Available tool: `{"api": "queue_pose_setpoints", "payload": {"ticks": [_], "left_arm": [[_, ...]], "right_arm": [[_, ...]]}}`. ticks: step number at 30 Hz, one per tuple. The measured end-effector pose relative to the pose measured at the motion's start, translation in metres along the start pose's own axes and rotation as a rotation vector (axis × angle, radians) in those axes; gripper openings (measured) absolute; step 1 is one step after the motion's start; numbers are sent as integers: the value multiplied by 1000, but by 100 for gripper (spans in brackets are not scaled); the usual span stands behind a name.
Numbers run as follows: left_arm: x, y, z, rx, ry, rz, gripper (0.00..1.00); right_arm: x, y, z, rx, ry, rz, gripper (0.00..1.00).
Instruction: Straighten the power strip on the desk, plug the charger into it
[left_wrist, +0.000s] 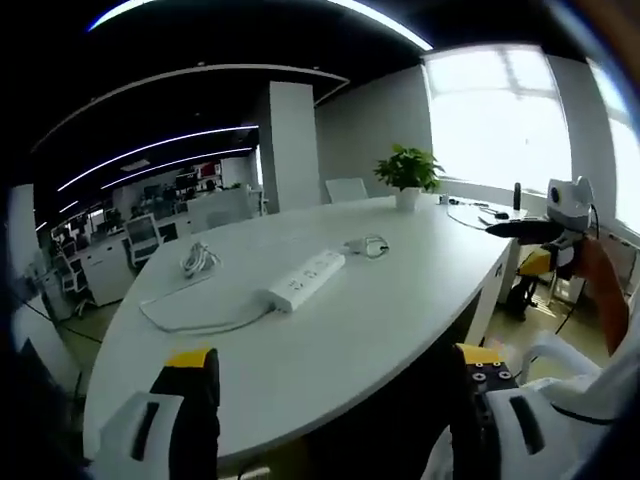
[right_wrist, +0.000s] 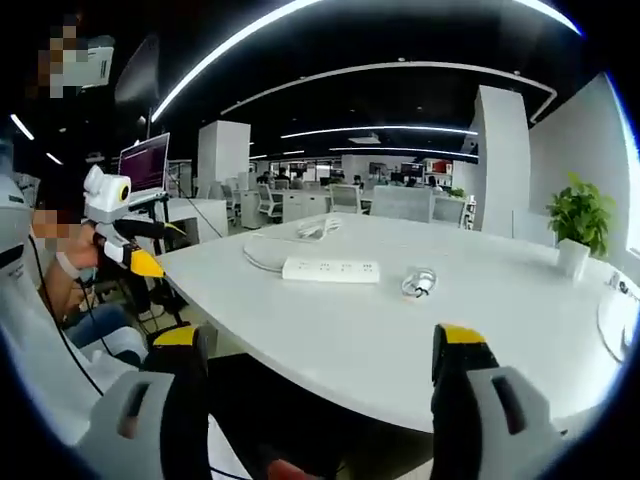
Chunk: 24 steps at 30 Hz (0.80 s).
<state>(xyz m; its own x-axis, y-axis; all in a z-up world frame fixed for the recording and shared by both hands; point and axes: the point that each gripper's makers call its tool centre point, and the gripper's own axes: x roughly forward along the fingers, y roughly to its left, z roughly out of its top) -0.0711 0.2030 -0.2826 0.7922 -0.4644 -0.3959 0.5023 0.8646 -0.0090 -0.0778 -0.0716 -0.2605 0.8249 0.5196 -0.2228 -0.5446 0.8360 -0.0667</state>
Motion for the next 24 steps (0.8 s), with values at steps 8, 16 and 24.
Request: {"api": "queue_pose_setpoints", "payload": {"ticks": [8,16,24], "left_arm": [[3,1,-6,-27,30,-11,96],[5,-4,-1,-45,-11,-34,93],[1,-3,3,-36,-30,-59,88]], "right_arm": [[5,-2,0,-6,8,-7,89],[6,0,-3,-22,13,3,86],[11,-2,-1,-77,43,10,79]]}}
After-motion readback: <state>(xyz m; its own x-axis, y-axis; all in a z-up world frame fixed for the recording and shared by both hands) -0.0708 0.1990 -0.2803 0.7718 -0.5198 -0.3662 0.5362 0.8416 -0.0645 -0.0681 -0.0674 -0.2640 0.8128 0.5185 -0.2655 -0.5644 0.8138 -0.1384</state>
